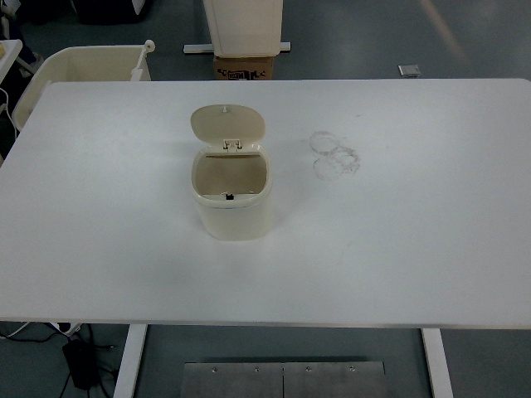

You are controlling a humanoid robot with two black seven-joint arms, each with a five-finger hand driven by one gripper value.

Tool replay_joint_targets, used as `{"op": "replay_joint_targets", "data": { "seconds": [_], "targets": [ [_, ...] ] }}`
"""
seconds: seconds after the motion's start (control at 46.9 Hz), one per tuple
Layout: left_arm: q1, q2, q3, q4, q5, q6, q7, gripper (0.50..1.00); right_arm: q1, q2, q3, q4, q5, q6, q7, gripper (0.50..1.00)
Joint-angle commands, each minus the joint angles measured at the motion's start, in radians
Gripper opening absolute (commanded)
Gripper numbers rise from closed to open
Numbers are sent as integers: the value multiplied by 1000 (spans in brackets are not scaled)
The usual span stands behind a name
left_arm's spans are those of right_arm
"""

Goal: Open trash can

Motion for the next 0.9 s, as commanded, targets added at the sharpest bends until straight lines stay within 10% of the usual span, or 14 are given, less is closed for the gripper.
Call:
{"op": "replay_joint_targets", "data": {
  "seconds": [0.0,0.875],
  "targets": [
    [45,-12,-11,39,-63,-1,-12,1000,0,0,0,0,0,-1,0,993],
    [350,-439,-301,597,-220,-25,-50,1000,5,0,5,0,-2,1,0,993]
  ]
}}
